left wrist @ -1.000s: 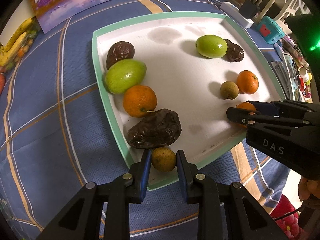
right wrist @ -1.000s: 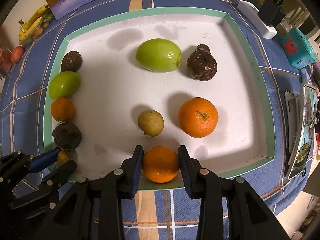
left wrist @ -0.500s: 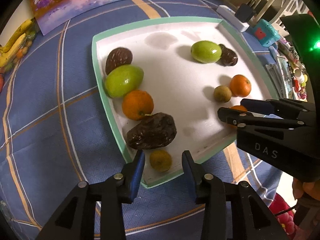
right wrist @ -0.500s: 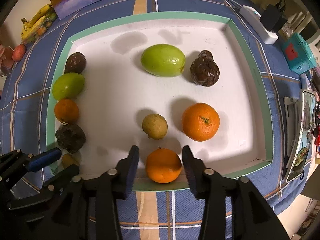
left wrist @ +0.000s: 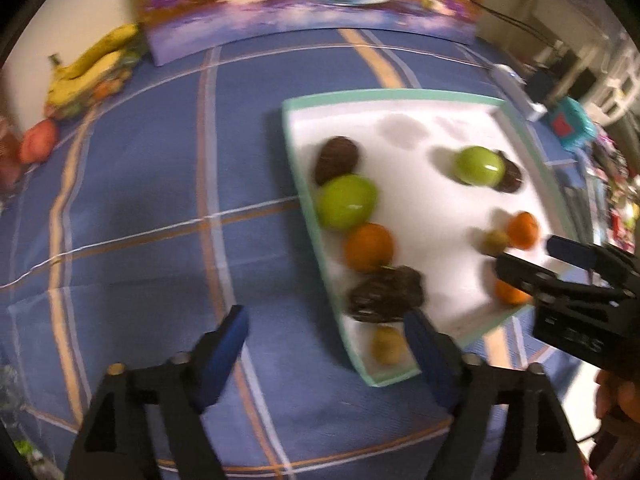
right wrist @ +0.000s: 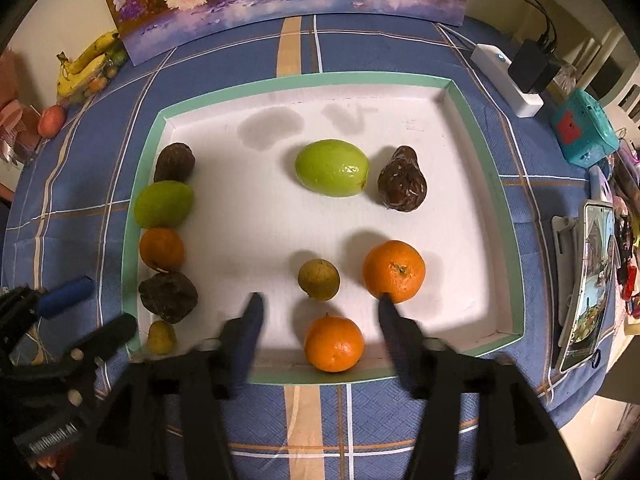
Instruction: Organize fruits
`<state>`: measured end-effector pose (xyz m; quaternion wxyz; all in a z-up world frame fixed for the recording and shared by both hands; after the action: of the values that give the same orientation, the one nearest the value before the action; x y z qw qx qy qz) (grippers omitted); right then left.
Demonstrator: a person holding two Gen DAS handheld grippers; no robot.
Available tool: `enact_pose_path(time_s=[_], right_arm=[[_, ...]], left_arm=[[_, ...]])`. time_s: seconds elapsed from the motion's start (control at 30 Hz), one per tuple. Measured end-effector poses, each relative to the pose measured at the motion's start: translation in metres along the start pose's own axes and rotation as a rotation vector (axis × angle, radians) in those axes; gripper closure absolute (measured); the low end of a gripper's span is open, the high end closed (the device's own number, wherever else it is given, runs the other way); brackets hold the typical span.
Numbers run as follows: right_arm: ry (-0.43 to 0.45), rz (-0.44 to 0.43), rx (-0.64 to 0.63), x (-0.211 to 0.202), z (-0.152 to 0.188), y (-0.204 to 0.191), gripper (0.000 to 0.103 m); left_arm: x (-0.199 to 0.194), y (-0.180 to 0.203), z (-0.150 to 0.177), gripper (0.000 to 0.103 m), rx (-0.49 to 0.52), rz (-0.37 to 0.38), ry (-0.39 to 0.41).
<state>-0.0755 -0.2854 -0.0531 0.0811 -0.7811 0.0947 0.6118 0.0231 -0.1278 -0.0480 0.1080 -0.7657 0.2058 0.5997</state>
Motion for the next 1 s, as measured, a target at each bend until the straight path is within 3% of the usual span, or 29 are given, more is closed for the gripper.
enact_pose_path(time_s=[0.23, 0.33, 0.43, 0.67, 1.0], right_arm=[[0.016, 0.021, -0.025, 0.005, 0.001, 0.002, 0.022], [0.029, 0.015, -0.024, 0.006, -0.001, 0.000, 0.022], [0.046, 0.017, -0.015, 0.005, -0.002, 0.000, 0.009], [0.110, -0.008, 0.027, -0.002, -0.004, 0.000, 0.008], [0.119, -0.008, 0.010, -0.005, 0.003, -0.013, 0.008]], left_arm=[[0.008, -0.031, -0.003, 0.000, -0.079, -0.049, 0.008], [0.009, -0.043, 0.000, 0.000, -0.103, -0.068, 0.017], [0.009, -0.054, 0.000, 0.000, -0.129, -0.078, 0.044], [-0.006, -0.069, 0.008, 0.000, -0.167, -0.060, 0.076], [-0.034, -0.073, 0.030, 0.000, -0.193, -0.042, 0.138]])
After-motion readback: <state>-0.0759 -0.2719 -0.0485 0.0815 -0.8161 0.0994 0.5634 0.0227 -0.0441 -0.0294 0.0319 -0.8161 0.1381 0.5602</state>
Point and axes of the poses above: each gripper's, at about its wrist camera, not at the fingertips, and x roughly the way its jaws point, y to its right, z to its underside, the point moved 3 cm from there along x, roughly the way its jaws point, and after that the axes turned 11 degrees about -x, right-handed, at the moved point
